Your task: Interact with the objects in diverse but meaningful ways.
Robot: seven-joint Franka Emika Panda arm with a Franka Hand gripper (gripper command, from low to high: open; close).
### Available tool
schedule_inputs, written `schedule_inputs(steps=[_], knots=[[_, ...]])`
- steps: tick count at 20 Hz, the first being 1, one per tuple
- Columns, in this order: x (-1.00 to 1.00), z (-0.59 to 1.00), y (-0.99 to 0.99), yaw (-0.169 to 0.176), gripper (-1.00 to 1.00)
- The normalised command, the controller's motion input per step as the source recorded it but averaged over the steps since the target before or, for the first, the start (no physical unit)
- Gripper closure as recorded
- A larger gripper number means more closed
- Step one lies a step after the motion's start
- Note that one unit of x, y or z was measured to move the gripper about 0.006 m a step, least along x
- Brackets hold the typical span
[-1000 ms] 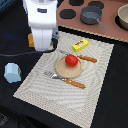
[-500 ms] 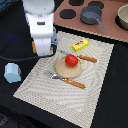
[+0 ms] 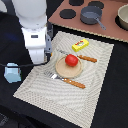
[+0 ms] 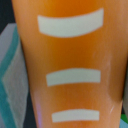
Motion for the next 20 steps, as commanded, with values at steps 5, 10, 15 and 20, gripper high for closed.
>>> schedule_inputs(steps=[5,10,15,20], knots=[[-0.22,-0.46,0.09,-0.001,1.0],[-0.27,-0.31,0.11,0.0,1.0],[-0.36,0.29,0.19,0.0,-1.0],[-0.42,0.72,0.27,0.0,-1.0]])
